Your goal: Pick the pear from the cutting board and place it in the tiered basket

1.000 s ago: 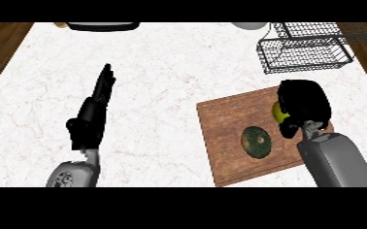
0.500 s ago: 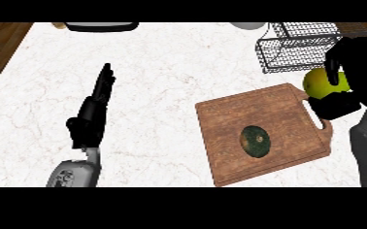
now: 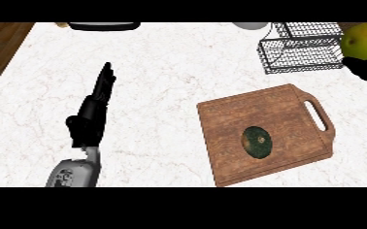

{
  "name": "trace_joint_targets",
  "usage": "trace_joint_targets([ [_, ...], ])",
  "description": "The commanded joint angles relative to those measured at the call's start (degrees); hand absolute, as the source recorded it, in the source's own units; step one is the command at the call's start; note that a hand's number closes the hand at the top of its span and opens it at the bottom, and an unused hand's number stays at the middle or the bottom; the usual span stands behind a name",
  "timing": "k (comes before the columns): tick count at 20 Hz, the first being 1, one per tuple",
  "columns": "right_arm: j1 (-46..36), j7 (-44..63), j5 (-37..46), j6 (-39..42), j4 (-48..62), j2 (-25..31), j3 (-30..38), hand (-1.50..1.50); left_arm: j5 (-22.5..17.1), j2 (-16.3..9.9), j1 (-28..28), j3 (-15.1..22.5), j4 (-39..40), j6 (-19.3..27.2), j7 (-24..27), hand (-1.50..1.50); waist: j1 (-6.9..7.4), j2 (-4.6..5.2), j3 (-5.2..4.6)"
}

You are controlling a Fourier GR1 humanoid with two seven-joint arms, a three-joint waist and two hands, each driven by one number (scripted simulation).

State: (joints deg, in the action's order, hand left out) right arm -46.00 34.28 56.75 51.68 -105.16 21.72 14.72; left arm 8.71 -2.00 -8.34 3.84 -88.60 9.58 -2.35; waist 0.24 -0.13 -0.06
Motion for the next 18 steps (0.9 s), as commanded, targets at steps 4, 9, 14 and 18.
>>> trace_joint_targets([
  [4, -8.43, 3.34, -2.61, -4.89, 10.33, -2.81, 3.66, 1.5, -2.0, -2.52, -3.6, -2.42, -0.76, -2.45, -2.86, 0.0, 0.22, 0.18, 0.03],
  [9, -11.49, -3.25, -0.72, -14.01, 24.31, 3.49, 3.84, 1.5, 1.07, 0.61, 1.44, 1.59, -1.59, 0.06, 0.36, 0.0, 0.77, 0.33, 0.04],
  [14, -12.83, -7.17, 3.06, -20.15, 33.53, 6.99, 0.58, 1.5, 0.78, -0.31, -0.67, 0.07, -1.57, -0.29, -1.85, 0.0, 0.64, 0.34, 0.04],
  [18, -10.92, -14.96, 5.17, -27.35, 41.97, 10.76, -0.18, 1.5, 0.8, -0.57, -0.97, 0.27, -2.47, -0.88, -1.66, 0.0, 0.78, 0.47, 0.06],
])
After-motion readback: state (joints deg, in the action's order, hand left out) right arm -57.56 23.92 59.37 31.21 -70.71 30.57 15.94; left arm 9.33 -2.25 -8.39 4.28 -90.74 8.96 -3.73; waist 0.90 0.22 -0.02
